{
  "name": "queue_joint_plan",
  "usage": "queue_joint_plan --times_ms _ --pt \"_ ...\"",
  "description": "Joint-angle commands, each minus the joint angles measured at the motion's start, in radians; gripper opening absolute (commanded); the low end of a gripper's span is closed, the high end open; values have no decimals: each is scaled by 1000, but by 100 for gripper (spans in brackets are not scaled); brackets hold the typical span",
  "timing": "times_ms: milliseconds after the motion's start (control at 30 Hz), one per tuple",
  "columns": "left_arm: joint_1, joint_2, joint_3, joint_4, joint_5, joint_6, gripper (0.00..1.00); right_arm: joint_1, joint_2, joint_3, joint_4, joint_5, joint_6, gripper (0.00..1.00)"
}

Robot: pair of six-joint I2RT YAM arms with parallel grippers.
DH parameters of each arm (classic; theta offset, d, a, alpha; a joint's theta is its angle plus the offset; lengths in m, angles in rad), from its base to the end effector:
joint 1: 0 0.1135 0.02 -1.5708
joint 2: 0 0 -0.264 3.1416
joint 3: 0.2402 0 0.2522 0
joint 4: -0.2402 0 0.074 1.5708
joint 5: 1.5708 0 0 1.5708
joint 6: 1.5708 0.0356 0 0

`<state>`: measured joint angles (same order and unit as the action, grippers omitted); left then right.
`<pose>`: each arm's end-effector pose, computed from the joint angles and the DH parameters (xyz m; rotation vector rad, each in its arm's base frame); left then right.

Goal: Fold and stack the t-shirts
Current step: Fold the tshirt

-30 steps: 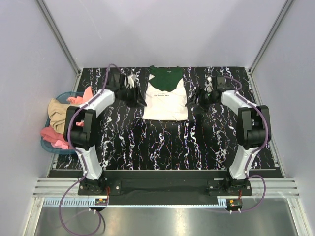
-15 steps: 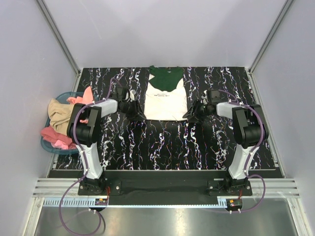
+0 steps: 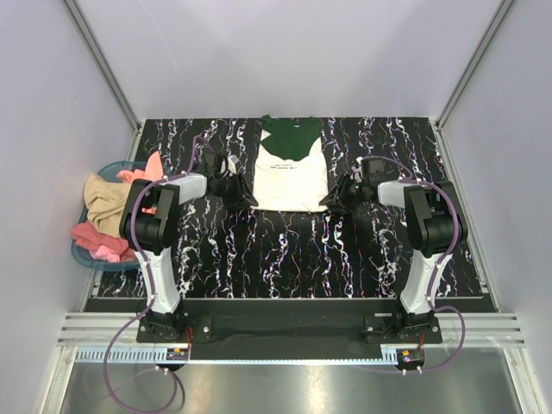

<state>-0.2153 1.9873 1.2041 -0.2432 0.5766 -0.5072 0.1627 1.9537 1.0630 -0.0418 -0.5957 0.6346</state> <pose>0.3832 -0.1037 0.1358 -0.1691 2.6652 -1.0009 0.3727 0.0814 0.1226 0.3489 2.5712 1.0615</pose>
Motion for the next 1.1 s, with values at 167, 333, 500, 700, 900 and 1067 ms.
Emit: queue_joint_plan --times_ms 167,333,500,700,900,1067 --pt "-4 53 22 13 -24 18 19 6 1 -32 5 19 -9 50" --pt "-4 61 32 -2 -26 27 1 5 -9 -29 -47 53 -30 51" --pt "-4 64 38 -11 -23 29 1 4 7 -26 -50 42 -35 45" --pt "-7 61 37 -15 -9 35 0 5 -3 -32 -44 37 -46 23" --pt "-41 -25 -14 -13 -1 48 0 3 -59 -55 -41 25 -56 0" --pt "-90 -174 -124 -21 -72 16 0 3 -182 -118 -88 56 -55 0"
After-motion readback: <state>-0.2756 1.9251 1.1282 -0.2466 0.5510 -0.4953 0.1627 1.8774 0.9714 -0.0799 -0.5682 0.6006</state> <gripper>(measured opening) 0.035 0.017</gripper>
